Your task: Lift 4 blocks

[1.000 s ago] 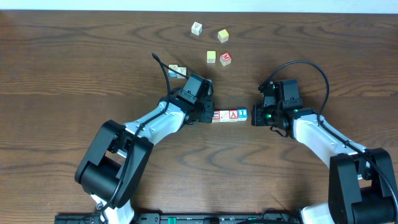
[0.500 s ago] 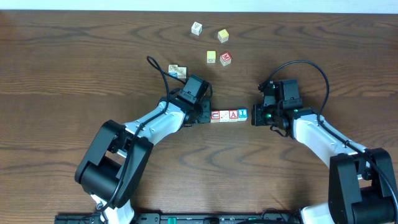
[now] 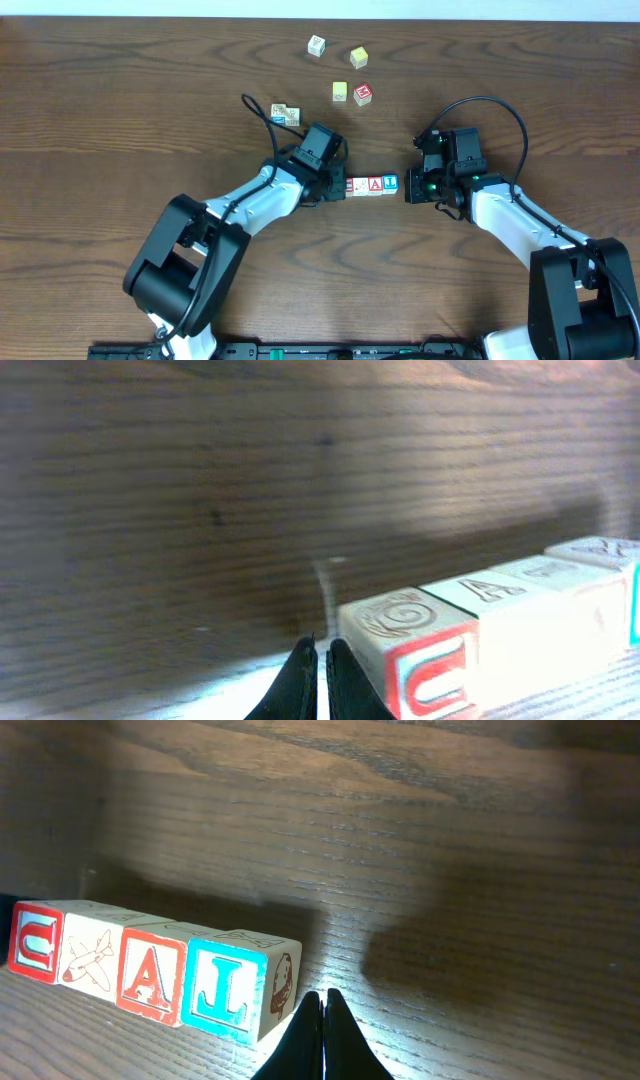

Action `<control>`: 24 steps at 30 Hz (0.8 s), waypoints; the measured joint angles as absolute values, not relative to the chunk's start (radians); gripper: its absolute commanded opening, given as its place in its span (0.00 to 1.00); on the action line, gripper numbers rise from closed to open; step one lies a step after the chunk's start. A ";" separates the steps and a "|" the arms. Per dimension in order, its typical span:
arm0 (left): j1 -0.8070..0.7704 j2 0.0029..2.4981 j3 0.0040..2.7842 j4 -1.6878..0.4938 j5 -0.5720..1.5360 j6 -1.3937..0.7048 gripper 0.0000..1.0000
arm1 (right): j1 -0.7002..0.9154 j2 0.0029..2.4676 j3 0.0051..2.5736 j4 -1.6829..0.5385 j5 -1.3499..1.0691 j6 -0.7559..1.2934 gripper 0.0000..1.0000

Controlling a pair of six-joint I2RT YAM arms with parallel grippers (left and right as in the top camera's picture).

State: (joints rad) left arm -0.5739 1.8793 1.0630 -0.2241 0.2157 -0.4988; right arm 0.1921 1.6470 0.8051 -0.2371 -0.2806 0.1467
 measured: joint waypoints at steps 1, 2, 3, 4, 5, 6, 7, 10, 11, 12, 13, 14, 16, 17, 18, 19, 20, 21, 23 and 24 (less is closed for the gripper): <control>-0.579 1.879 1.063 -0.224 0.218 -0.499 0.07 | 0.192 1.650 0.805 -0.237 -0.279 0.144 0.01; -0.580 1.879 1.063 -0.224 0.220 -0.499 0.07 | 0.192 1.655 0.805 -0.236 -0.276 0.144 0.01; -0.582 1.879 1.063 -0.224 0.222 -0.499 0.08 | 0.192 1.663 0.805 -0.236 -0.274 0.143 0.01; -0.582 1.879 1.063 -0.224 0.223 -0.498 0.07 | 0.192 1.674 0.805 -0.236 -0.271 0.141 0.01; -0.582 1.879 1.063 -0.224 0.223 -0.499 0.07 | 0.192 1.685 0.805 -0.235 -0.269 0.140 0.01; -0.582 1.879 1.063 -0.224 0.223 -0.498 0.08 | 0.192 1.697 0.805 -0.236 -0.268 0.140 0.01; -0.582 1.879 1.063 -0.224 0.223 -0.498 0.07 | 0.192 1.704 0.805 -0.236 -0.266 0.140 0.01; -0.582 1.879 1.063 -0.224 0.223 -0.498 0.07 | 0.192 1.711 0.805 -0.236 -0.263 0.140 0.01; -0.582 1.879 1.063 -0.224 0.223 -0.498 0.07 | 0.192 1.711 0.805 -0.235 -0.262 0.140 0.01; -0.582 1.879 1.063 -0.224 0.223 -0.498 0.07 | 0.192 1.711 0.805 -0.234 -0.262 0.140 0.01; -0.582 1.880 1.063 -0.224 0.223 -0.498 0.07 | 0.194 1.711 0.805 -0.235 -0.262 0.140 0.01; -0.582 1.879 1.063 -0.224 0.223 -0.498 0.07 | 0.194 1.711 0.805 -0.234 -0.262 0.140 0.01; -0.582 1.880 1.063 -0.224 0.223 -0.498 0.07 | 0.199 1.711 0.805 -0.233 -0.262 0.139 0.01; -0.582 1.880 1.063 -0.224 0.223 -0.498 0.07 | 0.201 1.711 0.805 -0.232 -0.262 0.140 0.01; -0.582 1.879 1.063 -0.224 0.223 -0.498 0.07 | 0.205 1.711 0.805 -0.227 -0.263 0.139 0.01; -0.582 1.880 1.063 -0.224 0.223 -0.498 0.07 | 0.209 1.711 0.805 -0.220 -0.263 0.139 0.01; -0.582 1.879 1.063 -0.224 0.223 -0.498 0.07 | 0.215 1.711 0.805 -0.215 -0.262 0.140 0.01; -0.582 1.880 1.063 -0.224 0.223 -0.498 0.07 | 0.222 1.711 0.805 -0.210 -0.267 0.140 0.01; -0.582 1.879 1.063 -0.224 0.222 -0.498 0.07 | 0.234 1.711 0.805 -0.196 -0.271 0.141 0.01; -0.582 1.879 1.063 -0.224 0.222 -0.498 0.07 | 0.234 1.711 0.805 -0.191 -0.271 0.144 0.01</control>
